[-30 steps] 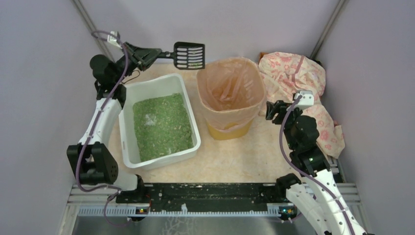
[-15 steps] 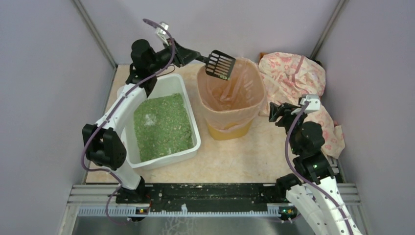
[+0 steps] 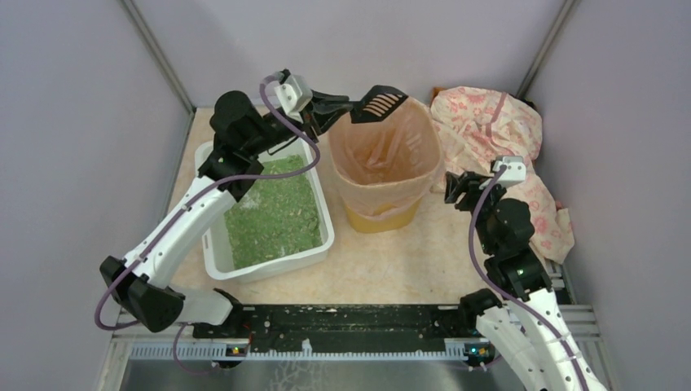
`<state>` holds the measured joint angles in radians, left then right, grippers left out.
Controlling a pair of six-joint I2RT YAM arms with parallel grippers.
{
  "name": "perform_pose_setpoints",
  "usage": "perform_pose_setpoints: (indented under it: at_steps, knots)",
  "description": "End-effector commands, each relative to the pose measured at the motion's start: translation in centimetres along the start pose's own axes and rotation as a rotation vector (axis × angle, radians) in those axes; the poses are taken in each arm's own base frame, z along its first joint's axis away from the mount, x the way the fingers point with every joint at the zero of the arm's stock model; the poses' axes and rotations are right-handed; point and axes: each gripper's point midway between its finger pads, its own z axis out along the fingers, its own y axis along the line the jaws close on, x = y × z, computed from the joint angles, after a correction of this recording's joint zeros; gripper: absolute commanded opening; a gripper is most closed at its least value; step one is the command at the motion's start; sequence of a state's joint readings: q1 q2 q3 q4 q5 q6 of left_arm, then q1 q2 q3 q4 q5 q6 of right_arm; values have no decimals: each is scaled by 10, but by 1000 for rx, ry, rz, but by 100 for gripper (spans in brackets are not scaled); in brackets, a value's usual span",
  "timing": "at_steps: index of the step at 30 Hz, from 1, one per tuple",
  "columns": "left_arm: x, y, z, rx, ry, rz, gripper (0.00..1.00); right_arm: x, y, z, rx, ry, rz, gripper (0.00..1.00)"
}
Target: Clean the litter box
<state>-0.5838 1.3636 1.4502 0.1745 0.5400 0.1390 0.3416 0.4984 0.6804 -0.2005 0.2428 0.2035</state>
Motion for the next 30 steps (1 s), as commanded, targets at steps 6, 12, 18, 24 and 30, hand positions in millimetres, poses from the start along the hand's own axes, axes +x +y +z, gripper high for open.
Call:
perform_pose_setpoints:
  at_steps: [6, 12, 18, 24, 30]
  knots:
    - [-22, 45, -32, -334, -60, 27, 0, -14, 6, 4, -18, -46, 22, 57]
    - [-72, 93, -103, -653, -141, -124, 0, -11, 5, 7, -15, -41, 19, 57]
    - [-55, 137, -193, -1035, -44, -218, 0, -7, 6, 9, -21, -32, 21, 57]
    - [41, 141, -230, -1157, 243, -320, 0, -7, 10, 12, -34, -31, 23, 57]
    - [119, 116, -233, -1007, 452, -265, 0, -8, 10, 9, -40, -32, 26, 57]
